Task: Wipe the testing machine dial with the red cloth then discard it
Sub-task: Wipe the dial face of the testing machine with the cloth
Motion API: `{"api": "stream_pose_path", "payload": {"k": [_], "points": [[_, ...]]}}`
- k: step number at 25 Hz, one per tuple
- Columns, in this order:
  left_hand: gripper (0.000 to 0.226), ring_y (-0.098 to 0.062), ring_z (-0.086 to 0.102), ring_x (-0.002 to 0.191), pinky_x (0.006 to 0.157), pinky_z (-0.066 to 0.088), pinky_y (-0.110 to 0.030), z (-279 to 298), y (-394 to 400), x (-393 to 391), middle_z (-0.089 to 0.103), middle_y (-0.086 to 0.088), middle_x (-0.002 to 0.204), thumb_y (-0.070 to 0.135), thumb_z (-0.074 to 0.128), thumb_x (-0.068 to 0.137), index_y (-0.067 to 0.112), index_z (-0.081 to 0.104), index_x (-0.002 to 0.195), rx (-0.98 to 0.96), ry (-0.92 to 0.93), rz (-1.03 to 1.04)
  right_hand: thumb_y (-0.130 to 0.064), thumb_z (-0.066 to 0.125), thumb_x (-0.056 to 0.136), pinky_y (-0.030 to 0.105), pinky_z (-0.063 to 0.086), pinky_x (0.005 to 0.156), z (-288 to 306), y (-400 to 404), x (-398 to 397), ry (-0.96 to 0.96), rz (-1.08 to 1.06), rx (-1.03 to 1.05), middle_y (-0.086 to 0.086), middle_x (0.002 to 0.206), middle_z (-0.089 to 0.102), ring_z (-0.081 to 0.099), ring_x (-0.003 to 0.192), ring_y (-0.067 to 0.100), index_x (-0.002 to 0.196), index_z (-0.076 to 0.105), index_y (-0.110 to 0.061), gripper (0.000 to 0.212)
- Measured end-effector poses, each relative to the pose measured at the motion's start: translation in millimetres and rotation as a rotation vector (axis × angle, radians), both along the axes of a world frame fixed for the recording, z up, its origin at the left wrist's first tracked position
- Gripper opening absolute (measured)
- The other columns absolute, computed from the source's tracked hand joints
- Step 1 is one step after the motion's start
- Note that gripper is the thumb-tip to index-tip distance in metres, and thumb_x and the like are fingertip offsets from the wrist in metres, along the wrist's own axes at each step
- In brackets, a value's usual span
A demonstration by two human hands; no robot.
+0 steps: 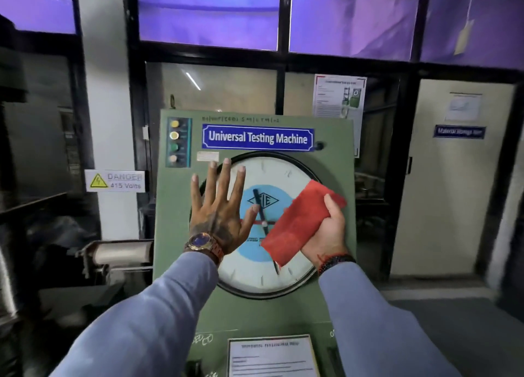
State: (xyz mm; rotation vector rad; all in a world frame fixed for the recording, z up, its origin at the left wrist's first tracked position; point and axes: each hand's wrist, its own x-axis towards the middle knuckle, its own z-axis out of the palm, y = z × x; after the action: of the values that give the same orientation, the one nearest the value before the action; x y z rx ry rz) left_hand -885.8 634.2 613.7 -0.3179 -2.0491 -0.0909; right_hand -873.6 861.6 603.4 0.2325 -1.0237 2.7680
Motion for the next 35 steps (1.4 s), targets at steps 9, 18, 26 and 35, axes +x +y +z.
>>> {"api": "stream_pose_path", "payload": {"k": [9, 18, 26, 35], "points": [[0.091, -0.043, 0.005, 0.171, 0.132, 0.01, -0.075, -27.9, 25.4, -148.9, 0.004, -0.014, 0.186, 0.075, 0.027, 0.102, 0.024, 0.014, 0.177, 0.043, -0.071, 0.064, -0.068, 0.048, 0.109, 0.038, 0.043, 0.109, 16.3, 18.6, -149.5, -0.139, -0.576, 0.462, 0.0, 0.157, 0.06, 0.06, 0.126, 0.02, 0.162, 0.049, -0.031, 0.065], [0.095, -0.043, 0.008, 0.171, 0.135, 0.01, -0.07, -61.0, 11.1, -305.7, 0.009, -0.016, 0.185, 0.075, 0.032, 0.102, 0.017, 0.019, 0.176, 0.061, -0.036, 0.07, -0.042, 0.056, 0.107, 0.069, 0.014, 0.133, -2.1, 12.1, -307.7, -0.011, -1.317, 1.534, 0.013, 0.187, 0.007, 0.012, 0.171, 0.043, 0.177, 0.008, -0.032, 0.086], [0.105, -0.034, 0.009, 0.172, 0.138, 0.009, -0.059, -84.8, -12.7, -338.8, 0.01, -0.012, 0.186, 0.081, 0.037, 0.098, 0.014, 0.015, 0.176, 0.151, 0.107, 0.115, -0.067, 0.024, 0.111, 0.069, 0.006, 0.135, -6.2, -25.5, -361.9, 0.446, -1.425, 1.816, 0.011, 0.186, 0.014, 0.01, 0.171, 0.046, 0.176, 0.023, -0.033, 0.073], [0.11, -0.036, 0.007, 0.172, 0.138, 0.011, -0.056, -103.0, -28.7, -321.7, 0.008, -0.015, 0.185, 0.084, 0.038, 0.095, 0.012, 0.018, 0.176, 0.178, 0.036, 0.168, -0.051, 0.036, 0.112, 0.06, 0.003, 0.138, 14.7, -46.6, -361.2, 0.841, -1.288, 1.964, 0.0, 0.187, 0.014, 0.013, 0.172, 0.036, 0.174, 0.02, -0.046, 0.064]]}}
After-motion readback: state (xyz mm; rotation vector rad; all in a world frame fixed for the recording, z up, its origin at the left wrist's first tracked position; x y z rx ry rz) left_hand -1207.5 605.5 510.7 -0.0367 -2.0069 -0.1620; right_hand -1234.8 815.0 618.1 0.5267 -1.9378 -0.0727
